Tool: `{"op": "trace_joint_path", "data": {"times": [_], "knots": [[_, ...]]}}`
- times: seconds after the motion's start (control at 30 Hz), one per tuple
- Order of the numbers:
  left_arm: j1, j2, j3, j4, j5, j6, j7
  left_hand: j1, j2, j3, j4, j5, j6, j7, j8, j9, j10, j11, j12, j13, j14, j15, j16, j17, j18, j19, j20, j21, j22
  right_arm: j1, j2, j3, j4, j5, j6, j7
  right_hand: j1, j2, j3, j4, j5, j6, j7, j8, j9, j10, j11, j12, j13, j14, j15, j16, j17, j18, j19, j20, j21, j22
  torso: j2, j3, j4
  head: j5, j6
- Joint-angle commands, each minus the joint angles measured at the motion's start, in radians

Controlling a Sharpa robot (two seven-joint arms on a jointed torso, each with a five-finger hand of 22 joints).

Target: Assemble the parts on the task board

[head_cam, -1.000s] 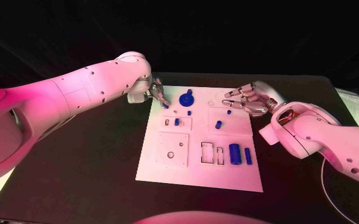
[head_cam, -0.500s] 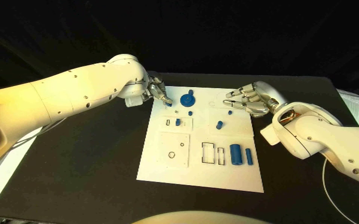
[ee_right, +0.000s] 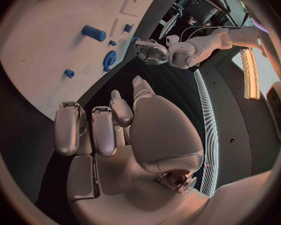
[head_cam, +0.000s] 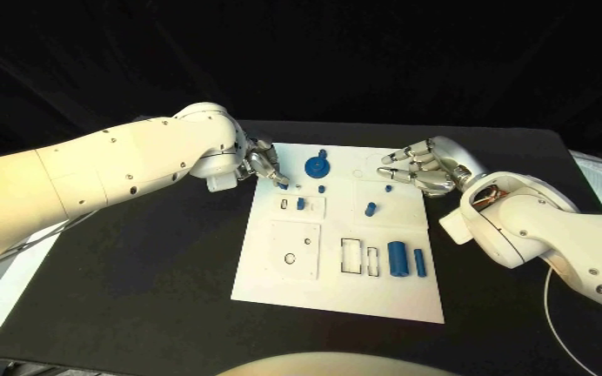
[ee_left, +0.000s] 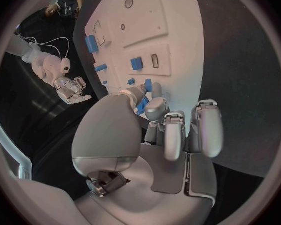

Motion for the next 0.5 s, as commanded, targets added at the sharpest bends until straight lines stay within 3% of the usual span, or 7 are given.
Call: {"op": "trace_joint_path", "data": {"times": [0.03,0.17,0.5], "knots": [[-0.011,-0.005,-0.001,0.022,-0.058,-0.001,-0.011,0.005,-0.007,0.146,-0.138,0.006,0.005,0.000,0.004,0.000,0.008,0.000,0.005,0.001,0.105,0.000,0.003,0.263,-0.007,0.038,-0.001,0.005,0.149,-0.001,0.001,0.000,0.001,0.000,0.007,0.008,-0.001,0.011,-0.005,0.003,0.003,0.001,-0.001,0.004,0.002,-0.004,0.002,0.001,0.001,0.035,0.000,-0.004,0.001,0.016,-0.006,-0.001,-0.003,-0.001,0.001,-0.0007,-0.0016,0.003,0.000],[-0.021,-0.009,-0.001,0.037,-0.076,0.002,-0.014,0.005,-0.007,0.146,-0.138,0.006,0.005,0.000,0.004,0.000,0.008,0.000,0.005,0.001,0.105,0.000,0.003,0.263,-0.007,0.038,-0.001,0.005,0.149,-0.002,0.001,0.000,0.001,0.000,0.006,0.009,-0.001,0.011,-0.005,0.003,0.003,0.001,-0.001,0.004,0.002,-0.004,0.002,0.001,0.001,0.035,0.000,-0.004,0.001,0.016,-0.006,-0.001,-0.003,-0.001,0.002,-0.0012,-0.0020,0.003,-0.001],[-0.027,-0.013,-0.001,0.053,-0.112,0.025,-0.026,0.002,-0.010,0.150,-0.141,0.008,0.008,0.000,0.003,-0.001,0.011,-0.001,0.008,0.005,0.105,0.000,0.003,0.263,-0.007,0.038,-0.001,0.006,0.150,-0.003,0.002,0.000,0.001,0.003,0.006,0.009,-0.002,0.012,-0.007,0.004,0.004,0.001,-0.002,0.004,0.002,-0.004,0.002,0.000,0.000,0.035,0.000,-0.006,0.000,0.016,-0.006,-0.002,-0.004,-0.002,0.003,-0.0015,-0.0019,0.003,-0.004]]}}
